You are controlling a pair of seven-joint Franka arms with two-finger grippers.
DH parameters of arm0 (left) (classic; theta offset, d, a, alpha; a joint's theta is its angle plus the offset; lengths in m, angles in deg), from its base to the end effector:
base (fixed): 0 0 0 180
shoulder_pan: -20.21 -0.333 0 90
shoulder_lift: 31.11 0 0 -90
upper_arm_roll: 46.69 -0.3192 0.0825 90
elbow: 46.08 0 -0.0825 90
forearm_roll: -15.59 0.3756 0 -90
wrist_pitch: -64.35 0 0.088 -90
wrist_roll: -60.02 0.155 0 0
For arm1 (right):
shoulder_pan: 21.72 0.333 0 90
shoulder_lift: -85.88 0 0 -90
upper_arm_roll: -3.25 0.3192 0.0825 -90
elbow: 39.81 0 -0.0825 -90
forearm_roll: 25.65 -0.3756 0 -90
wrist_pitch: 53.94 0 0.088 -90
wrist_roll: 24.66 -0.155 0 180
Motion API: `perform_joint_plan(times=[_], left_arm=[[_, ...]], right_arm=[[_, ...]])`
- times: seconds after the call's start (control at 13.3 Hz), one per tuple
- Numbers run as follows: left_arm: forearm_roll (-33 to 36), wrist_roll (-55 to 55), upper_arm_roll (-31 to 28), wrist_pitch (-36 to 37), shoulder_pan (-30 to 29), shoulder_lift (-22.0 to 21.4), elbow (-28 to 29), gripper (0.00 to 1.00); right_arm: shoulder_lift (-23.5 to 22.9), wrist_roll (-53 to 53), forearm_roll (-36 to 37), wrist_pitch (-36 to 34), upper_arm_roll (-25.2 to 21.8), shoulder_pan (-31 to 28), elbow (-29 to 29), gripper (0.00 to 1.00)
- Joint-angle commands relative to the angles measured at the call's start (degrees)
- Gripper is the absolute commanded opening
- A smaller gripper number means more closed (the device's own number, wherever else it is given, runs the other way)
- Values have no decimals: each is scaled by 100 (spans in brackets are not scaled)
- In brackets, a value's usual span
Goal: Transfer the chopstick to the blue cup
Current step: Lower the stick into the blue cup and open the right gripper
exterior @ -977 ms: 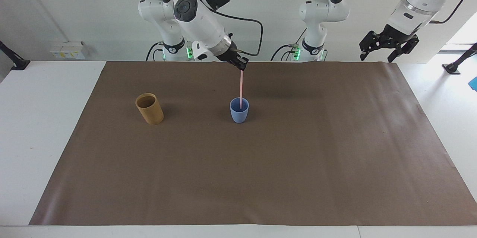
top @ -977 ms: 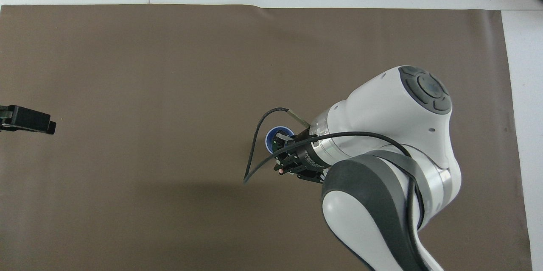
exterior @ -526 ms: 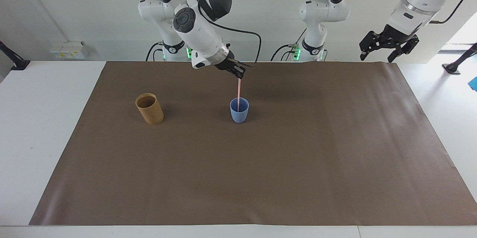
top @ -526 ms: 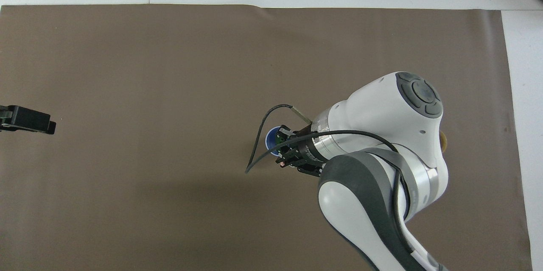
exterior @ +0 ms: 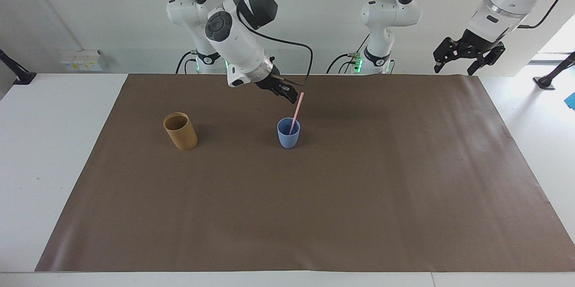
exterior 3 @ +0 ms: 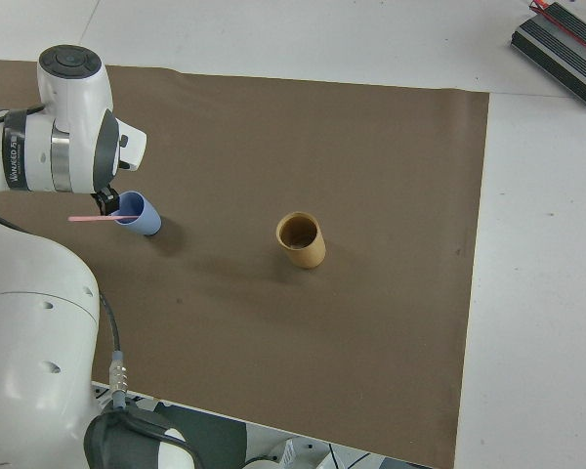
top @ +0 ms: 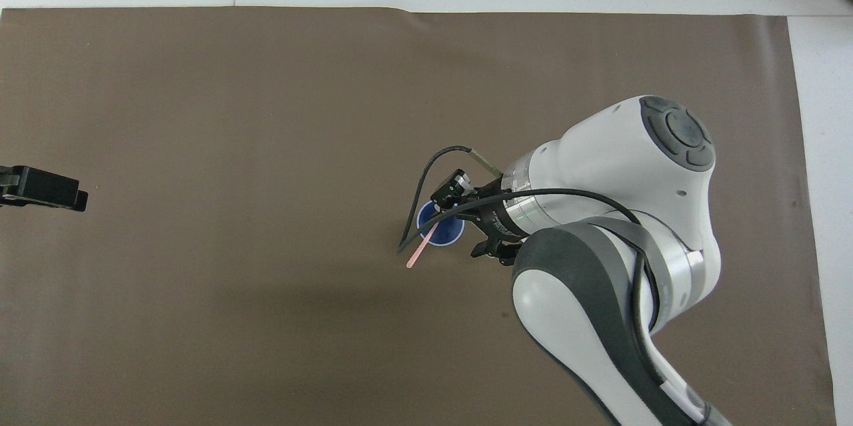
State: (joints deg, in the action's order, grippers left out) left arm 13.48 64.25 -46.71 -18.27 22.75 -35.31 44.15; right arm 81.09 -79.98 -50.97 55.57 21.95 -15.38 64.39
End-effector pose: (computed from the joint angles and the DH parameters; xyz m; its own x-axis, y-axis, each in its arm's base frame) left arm 0.5057 -0.0283 0.6058 0.9909 -0.1221 -0.0565 -0.1199 -0.9919 0.0410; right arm 0.5092 0.2885 0.4602 0.7522 -0.5488 -0.3646 -0.6434 -0.7310 -0.2271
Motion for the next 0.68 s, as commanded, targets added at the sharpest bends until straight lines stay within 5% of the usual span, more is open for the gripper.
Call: perform_joint_plan(times=[0.0, 0.6], left_arm=[[27, 61, 29, 79, -60, -63, -14, 100], [27, 61, 29, 79, -60, -63, -14, 100]], right_arm=[[355, 678, 517, -219, 1, -474, -119, 100], [1068, 3164, 2205, -1220, -200, -924, -407, 100]])
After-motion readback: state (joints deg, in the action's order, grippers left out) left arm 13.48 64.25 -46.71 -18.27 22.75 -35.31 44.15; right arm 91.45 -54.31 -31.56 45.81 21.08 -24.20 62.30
